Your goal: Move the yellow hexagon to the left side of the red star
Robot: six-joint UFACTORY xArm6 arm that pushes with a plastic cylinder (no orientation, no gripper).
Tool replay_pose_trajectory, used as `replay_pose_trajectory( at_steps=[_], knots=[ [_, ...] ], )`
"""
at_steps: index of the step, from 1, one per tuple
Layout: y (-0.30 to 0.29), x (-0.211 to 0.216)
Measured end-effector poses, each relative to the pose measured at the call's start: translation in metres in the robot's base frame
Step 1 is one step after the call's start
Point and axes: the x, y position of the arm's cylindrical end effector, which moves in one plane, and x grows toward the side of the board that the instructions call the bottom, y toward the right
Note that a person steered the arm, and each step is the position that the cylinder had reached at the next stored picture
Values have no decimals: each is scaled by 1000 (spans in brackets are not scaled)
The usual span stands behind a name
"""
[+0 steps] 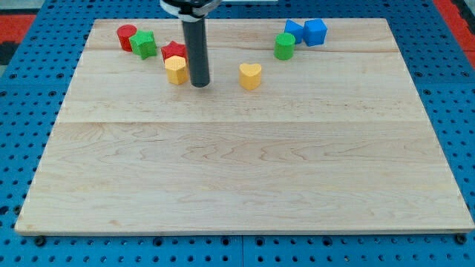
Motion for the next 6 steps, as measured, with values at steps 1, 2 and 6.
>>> replay_pose_trajectory(
  at_steps=[1,2,6],
  knots=[
    [-16,-4],
    [-27,-13],
    [-69,-57]
  ],
)
